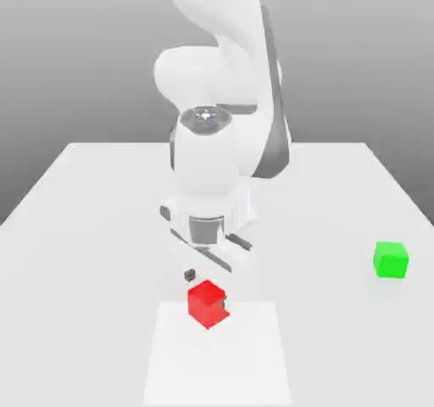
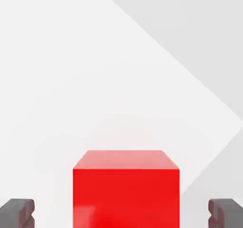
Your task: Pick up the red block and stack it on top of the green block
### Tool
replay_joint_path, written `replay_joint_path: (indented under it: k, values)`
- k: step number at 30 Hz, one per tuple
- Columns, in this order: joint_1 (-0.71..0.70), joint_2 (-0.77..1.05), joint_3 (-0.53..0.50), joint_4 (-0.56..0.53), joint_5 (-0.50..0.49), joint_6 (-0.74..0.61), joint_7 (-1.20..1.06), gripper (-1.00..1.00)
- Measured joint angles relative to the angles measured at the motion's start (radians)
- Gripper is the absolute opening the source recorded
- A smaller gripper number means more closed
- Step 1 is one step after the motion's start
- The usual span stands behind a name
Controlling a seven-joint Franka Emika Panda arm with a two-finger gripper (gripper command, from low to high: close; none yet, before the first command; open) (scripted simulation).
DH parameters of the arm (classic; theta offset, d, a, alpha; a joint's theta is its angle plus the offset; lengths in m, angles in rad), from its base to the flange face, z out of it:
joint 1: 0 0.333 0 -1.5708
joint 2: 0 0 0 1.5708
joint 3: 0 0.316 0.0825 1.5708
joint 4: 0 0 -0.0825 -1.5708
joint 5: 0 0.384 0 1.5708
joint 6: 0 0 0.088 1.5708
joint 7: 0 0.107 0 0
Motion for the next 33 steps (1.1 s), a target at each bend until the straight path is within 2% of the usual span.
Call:
replay_joint_path:
  k: [7, 15, 33]
  values:
    - [0.006, 0.007, -0.007, 0.001, -0.004, 0.008, 0.004, -1.00]
    - [0.014, -0.252, 0.027, -0.036, 0.124, -0.214, -0.081, -1.00]
    - [0.323, -0.300, 0.441, 0.080, 0.236, -0.354, 0.623, -1.00]
